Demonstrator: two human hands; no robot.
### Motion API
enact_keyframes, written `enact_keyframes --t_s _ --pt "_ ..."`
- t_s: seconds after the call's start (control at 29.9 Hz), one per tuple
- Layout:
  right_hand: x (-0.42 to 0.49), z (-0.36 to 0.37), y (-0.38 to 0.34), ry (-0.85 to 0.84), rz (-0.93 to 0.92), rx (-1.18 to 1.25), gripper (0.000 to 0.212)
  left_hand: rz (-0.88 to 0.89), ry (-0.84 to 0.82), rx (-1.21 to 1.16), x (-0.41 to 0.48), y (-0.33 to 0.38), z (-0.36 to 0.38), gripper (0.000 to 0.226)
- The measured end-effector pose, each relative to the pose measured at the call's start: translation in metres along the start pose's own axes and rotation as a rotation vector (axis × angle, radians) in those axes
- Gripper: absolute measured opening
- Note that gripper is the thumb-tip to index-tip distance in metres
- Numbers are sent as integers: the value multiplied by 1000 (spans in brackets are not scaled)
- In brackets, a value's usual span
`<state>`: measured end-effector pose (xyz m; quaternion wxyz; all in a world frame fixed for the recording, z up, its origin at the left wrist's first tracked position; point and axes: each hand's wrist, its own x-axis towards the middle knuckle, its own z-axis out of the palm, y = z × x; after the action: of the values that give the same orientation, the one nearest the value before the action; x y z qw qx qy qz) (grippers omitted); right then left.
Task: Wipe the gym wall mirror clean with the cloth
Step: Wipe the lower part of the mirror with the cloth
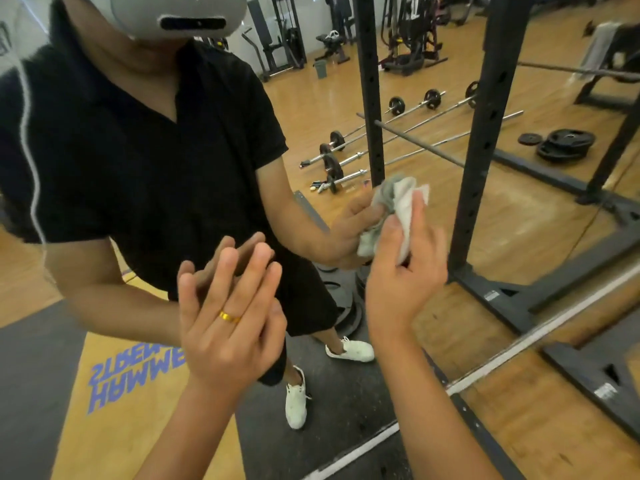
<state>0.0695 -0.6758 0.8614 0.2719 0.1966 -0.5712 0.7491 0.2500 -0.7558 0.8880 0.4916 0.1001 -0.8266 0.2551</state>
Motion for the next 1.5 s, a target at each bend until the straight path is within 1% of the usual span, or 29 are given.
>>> enact_keyframes --t_s 0.1,0.13,0.17,0.2,0.3,0.33,0.37,0.43,0.53,0.6,0.64,0.67,0.74,0.77,0.8,0.84,0.87,0.94,0.97,1.0,1.1,1.17,1.2,1.27,1.3,1.34,1.4,1.5 --pt "-7 -11 10 -203 -300 -53 37 -12 -18 32 -1 1 -1 38" --pt "2 -17 21 -228 -371 -98 37 -12 -19 43 -2 1 0 38" --pt "12 -22 33 -218 -380 -136 35 -10 -16 52 -3 1 1 36" --pt "23 -27 45 -178 -326 -164 33 -9 -13 57 -3 1 2 34" --pt "45 -34 60 -37 -31 -136 35 -13 -2 61 -1 1 3 32" --pt "46 -33 57 -14 2 -113 36 -9 1 60 1 1 3 32" --pt "44 -29 51 -20 -4 -87 37 -7 -1 57 2 2 3 32" --pt "34 -22 35 -122 -113 -20 37 -22 -13 55 3 2 2 32" --pt "34 -18 26 -295 -419 -7 34 -41 -12 65 3 1 3 32" --pt "51 -20 38 -287 -539 -75 31 -46 -9 68 2 2 3 32" --pt "62 -21 45 -245 -532 -104 30 -40 -9 66 2 2 2 33" --pt "71 -23 50 -198 -476 -116 29 -45 -28 71 3 3 0 33" --pt "83 -24 52 -111 -300 -97 32 -108 -145 96 8 5 -6 34" --pt "84 -23 51 -79 -223 -81 34 -163 -238 100 11 8 -12 40" --pt "83 -22 49 -58 -167 -71 35 -199 -304 104 14 11 -14 53" --pt "81 -21 47 -51 -135 -65 36 -199 -331 86 17 17 -13 62" --pt "80 -20 46 -56 -123 -57 36 -165 -312 49 20 25 -8 60" --pt "79 -21 45 -82 -124 -43 35 -46 -170 -95 29 44 10 39" --pt "80 -23 46 -93 -122 -40 35 -8 -91 -167 36 54 20 39" --pt "81 -24 46 -99 -123 -40 36 15 -53 -218 47 62 29 40" --pt "85 -29 49 -136 -183 -47 35 26 -42 -267 82 86 53 38" --pt "89 -34 55 -174 -256 -57 34 -9 -83 -235 98 101 71 38" --pt "93 -37 59 -201 -302 -64 33 -30 -100 -182 101 107 78 40" --pt "103 -44 70 -250 -383 -100 33 -37 -89 -59 100 114 90 41" --pt "111 -48 77 -265 -396 -122 33 -37 -73 -26 98 115 94 40" --pt "119 -52 84 -267 -382 -142 32 -38 -58 -16 98 115 96 39" --pt "138 -59 94 -238 -282 -155 33 -29 -32 0 97 114 98 37" --pt "144 -55 85 -128 -17 -91 37 -35 -10 24 96 115 100 36"
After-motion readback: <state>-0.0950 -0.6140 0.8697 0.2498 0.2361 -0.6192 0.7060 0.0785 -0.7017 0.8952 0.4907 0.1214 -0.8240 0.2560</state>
